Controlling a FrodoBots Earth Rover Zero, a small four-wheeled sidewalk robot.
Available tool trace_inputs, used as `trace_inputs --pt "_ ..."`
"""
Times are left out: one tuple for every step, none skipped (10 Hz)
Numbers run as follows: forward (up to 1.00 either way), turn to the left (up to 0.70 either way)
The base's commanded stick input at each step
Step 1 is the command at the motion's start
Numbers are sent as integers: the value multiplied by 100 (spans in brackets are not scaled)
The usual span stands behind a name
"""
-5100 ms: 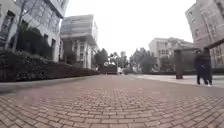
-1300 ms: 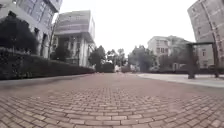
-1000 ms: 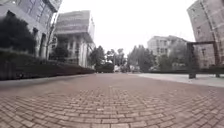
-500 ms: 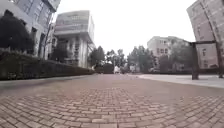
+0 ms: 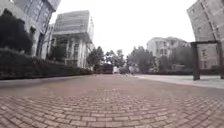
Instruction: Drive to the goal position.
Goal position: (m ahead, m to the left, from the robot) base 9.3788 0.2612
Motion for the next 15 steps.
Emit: trace_inputs --pt "70 0" --pt "70 0" --pt "70 0" --pt "70 0" --pt "70 0" --pt "70 0" --pt "70 0" --pt "70 0" --pt "70 0" --pt "70 0" --pt "70 0" --pt "70 0" --pt "70 0" --pt "70 0" --pt "70 0"
